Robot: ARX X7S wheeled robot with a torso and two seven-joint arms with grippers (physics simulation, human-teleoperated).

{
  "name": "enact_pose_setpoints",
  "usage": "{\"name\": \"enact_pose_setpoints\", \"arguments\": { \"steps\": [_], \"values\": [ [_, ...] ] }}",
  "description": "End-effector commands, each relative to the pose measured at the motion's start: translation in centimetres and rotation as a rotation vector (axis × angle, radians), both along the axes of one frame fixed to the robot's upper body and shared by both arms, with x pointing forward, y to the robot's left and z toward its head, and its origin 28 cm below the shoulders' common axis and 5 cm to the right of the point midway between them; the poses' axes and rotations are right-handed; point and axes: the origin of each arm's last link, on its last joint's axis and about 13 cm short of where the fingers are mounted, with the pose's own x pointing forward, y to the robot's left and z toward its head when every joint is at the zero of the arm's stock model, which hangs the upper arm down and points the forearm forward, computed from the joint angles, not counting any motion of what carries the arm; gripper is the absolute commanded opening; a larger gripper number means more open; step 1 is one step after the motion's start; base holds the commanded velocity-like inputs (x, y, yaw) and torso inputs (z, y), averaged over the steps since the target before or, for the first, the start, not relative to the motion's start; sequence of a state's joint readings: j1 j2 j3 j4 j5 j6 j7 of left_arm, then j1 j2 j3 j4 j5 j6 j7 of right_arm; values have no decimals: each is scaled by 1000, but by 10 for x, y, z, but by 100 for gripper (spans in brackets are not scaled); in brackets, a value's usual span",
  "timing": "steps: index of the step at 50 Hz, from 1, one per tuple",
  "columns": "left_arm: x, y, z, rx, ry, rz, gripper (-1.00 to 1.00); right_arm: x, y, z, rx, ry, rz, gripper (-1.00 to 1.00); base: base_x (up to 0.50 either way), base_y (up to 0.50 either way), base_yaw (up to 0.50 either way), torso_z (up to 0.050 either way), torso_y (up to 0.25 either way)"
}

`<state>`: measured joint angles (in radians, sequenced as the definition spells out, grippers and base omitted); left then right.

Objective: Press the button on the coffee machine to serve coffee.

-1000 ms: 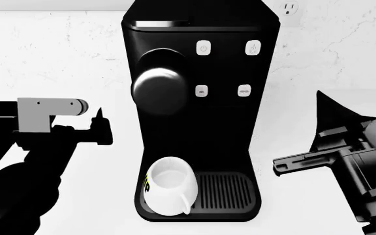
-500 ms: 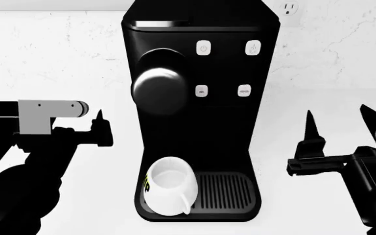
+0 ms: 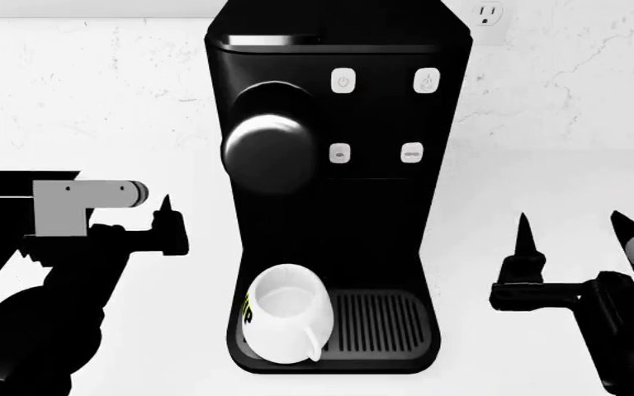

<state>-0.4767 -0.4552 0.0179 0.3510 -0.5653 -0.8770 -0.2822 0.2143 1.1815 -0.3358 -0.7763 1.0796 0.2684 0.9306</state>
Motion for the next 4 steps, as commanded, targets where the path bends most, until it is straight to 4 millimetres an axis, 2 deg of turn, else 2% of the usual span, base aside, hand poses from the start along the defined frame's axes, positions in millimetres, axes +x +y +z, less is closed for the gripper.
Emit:
{"name": "enact_pose_setpoints", "arguments": {
  "steps": [1, 4],
  "values": [
    [0, 3, -8, -3, 19, 18, 100, 0, -5, -13, 18, 25, -36, 100, 0, 0, 0, 0, 0],
    [1, 2, -9, -3, 21, 20, 100, 0, -7, -17, 24, 32, -45, 100, 0, 0, 0, 0, 0]
  ]
}}
